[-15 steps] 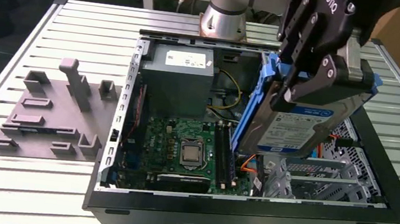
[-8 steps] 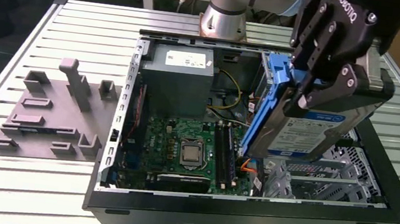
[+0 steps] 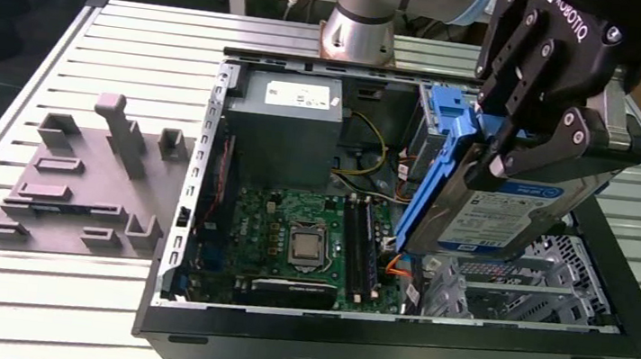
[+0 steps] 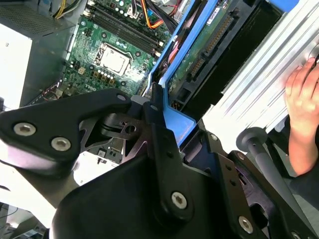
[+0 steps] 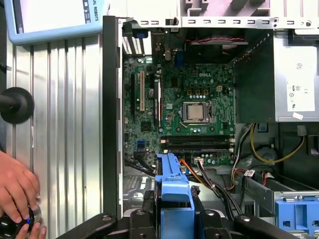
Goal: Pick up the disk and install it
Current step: 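Insert the disk into the insertion slot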
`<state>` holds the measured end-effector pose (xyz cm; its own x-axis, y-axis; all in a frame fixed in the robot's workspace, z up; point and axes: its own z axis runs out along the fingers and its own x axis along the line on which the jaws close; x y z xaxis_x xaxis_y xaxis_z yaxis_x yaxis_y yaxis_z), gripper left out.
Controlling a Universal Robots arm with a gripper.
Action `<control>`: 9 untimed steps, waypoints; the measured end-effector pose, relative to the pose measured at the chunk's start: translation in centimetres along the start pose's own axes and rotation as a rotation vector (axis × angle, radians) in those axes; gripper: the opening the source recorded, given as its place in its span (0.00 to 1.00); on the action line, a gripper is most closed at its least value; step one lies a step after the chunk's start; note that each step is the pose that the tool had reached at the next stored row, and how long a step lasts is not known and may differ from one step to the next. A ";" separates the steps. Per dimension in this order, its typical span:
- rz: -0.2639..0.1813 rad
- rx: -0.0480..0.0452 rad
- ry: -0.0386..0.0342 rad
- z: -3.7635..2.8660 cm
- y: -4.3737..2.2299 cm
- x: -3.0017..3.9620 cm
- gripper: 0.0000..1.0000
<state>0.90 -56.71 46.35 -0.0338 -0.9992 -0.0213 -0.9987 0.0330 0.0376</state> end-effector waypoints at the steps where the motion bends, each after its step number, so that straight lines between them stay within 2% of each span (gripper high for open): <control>1: 0.000 0.0000 0.0001 0.00 0.00 0.00 0.36; 9: 0.000 0.0000 0.0000 0.01 -0.09 0.03 0.36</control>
<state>0.99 -56.74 46.33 -0.0336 -0.9992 -0.0213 -0.9988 0.0328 0.0377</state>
